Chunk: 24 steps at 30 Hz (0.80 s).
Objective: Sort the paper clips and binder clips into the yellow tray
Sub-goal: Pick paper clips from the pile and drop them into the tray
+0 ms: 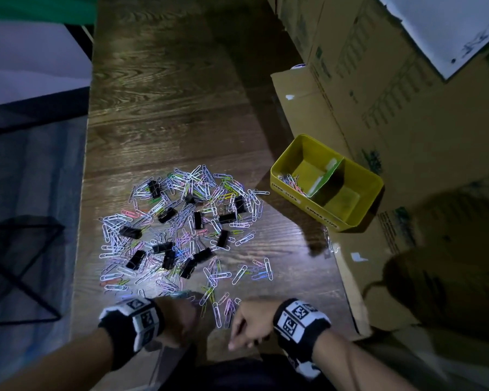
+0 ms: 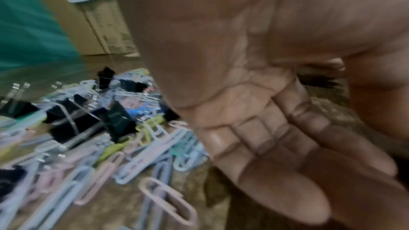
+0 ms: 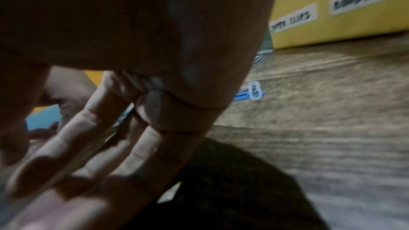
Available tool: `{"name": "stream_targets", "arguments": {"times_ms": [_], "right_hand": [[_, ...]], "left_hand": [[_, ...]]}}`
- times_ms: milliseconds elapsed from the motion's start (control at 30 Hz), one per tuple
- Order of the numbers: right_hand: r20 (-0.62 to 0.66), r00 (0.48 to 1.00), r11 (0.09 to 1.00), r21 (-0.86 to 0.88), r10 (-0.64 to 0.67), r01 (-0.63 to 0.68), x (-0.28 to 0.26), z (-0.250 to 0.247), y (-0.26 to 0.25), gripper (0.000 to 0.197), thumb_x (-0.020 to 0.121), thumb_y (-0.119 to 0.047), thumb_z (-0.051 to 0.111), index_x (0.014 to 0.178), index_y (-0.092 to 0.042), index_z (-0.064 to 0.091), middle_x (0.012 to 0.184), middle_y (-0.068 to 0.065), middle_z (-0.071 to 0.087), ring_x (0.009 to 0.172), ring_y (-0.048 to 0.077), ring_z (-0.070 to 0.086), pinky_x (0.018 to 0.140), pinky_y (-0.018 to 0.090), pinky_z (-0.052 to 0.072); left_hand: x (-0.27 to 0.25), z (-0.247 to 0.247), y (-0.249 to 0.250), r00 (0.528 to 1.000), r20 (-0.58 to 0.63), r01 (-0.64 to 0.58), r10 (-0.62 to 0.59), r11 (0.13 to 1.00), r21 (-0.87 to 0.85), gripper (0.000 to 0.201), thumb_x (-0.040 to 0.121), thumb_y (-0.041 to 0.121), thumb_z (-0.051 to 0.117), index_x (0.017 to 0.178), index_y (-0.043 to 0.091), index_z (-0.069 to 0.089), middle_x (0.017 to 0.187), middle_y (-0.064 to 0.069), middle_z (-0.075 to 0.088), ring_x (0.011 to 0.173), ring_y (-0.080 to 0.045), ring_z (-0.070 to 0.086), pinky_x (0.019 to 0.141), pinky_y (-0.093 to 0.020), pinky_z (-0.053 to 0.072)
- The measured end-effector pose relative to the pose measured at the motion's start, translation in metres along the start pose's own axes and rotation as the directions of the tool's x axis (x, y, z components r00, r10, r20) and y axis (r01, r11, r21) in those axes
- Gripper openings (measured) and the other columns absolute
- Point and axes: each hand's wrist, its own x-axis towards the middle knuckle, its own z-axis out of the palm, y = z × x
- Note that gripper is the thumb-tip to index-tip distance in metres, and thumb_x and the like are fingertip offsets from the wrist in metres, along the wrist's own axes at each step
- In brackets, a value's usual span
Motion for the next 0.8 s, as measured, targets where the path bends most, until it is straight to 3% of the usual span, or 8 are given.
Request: {"name": "stream_targets", "arguments": {"times_ms": [67,133,200,333,400,467,633,800], "right_hand": [[0.044,0.999,1.000,-0.003,0.016,-0.016,0.008,0.005,-0.002,0.026,0.085,-0.036,0.066,0.100,-0.015,0.071,0.065,0.001,0.064,0.050,0.002,0.059,0.052,0.016,0.048],[-0.022,0.999,0.999,-0.014,0.035,-0.035,0.012,0.001,0.000,0.019,0.084,-0.037,0.064,0.096,-0.024,0.071,0.076,0.006,0.072,0.069,0.013,0.070,0.064,0.022,0.051],[-0.226,0.974,0.996,-0.088,-0.003,-0.018,0.005,-0.010,0.001,0.016,0.083,-0.033,0.062,0.093,-0.027,0.073,0.088,0.001,0.075,0.084,0.013,0.068,0.070,0.020,0.047],[-0.583,0.808,0.996,-0.040,-0.086,0.078,-0.011,-0.031,0.006,0.014,0.083,-0.016,0.060,0.087,-0.015,0.074,0.086,0.002,0.073,0.082,0.014,0.065,0.071,0.016,0.043],[-0.713,0.701,1.000,0.001,-0.008,0.013,-0.016,-0.035,0.016,0.011,0.083,-0.026,0.066,0.089,-0.017,0.070,0.086,-0.002,0.068,0.080,0.014,0.062,0.076,0.026,0.051],[-0.782,0.617,0.988,-0.011,0.087,-0.153,-0.022,-0.034,0.025,0.035,0.080,-0.046,0.069,0.105,-0.023,0.059,0.106,-0.004,0.057,0.094,0.016,0.057,0.082,0.033,0.050],[-0.761,0.627,0.938,-0.071,0.169,-0.339,-0.015,-0.016,0.019,0.097,0.064,-0.070,0.068,0.135,-0.016,0.031,0.133,0.009,0.036,0.121,0.026,0.041,0.099,0.036,0.042],[-0.731,0.673,0.959,-0.099,0.112,-0.266,0.012,-0.003,0.000,0.110,0.063,-0.056,0.078,0.144,-0.014,0.019,0.138,0.012,0.028,0.129,0.030,0.032,0.105,0.041,0.039]], "left_hand": [[0.011,0.007,0.005,1.000,0.015,-0.006,0.007,0.995,-0.100,0.015,0.082,0.011,0.054,0.079,-0.001,0.063,0.085,-0.020,0.067,0.073,-0.022,0.060,0.059,-0.024,0.044],[0.022,0.001,0.014,0.999,-0.040,-0.010,0.002,0.983,-0.184,0.015,0.083,0.010,0.057,0.069,0.005,0.059,0.076,-0.016,0.064,0.063,-0.011,0.059,0.049,-0.013,0.035],[0.032,-0.014,0.021,0.974,-0.212,0.039,-0.081,0.980,-0.194,0.022,0.086,0.025,0.053,0.068,0.013,0.050,0.087,-0.016,0.065,0.079,-0.023,0.062,0.053,-0.014,0.038],[0.044,-0.025,0.005,0.883,-0.433,0.056,-0.180,0.958,-0.282,0.036,0.078,0.050,0.049,0.083,0.017,0.062,0.087,-0.008,0.068,0.081,-0.030,0.063,0.069,-0.031,0.051],[0.032,-0.022,-0.007,0.861,-0.453,0.081,-0.231,0.942,-0.325,0.035,0.082,0.048,0.049,0.085,0.017,0.062,0.085,-0.006,0.067,0.079,-0.025,0.062,0.071,-0.031,0.052],[0.021,-0.010,-0.019,0.850,-0.413,0.213,-0.327,0.930,-0.299,0.031,0.089,0.039,0.045,0.091,0.012,0.060,0.091,-0.010,0.066,0.083,-0.026,0.062,0.072,-0.031,0.050],[0.015,0.016,-0.021,0.860,-0.192,0.445,-0.473,0.879,-0.172,0.029,0.092,0.021,0.041,0.113,0.008,0.056,0.116,-0.013,0.061,0.107,-0.029,0.060,0.085,-0.036,0.049],[0.039,-0.006,0.004,0.809,-0.378,0.375,-0.450,0.890,-0.258,0.032,0.095,0.036,0.041,0.109,0.012,0.056,0.105,-0.011,0.064,0.095,-0.028,0.063,0.075,-0.035,0.049]]}}
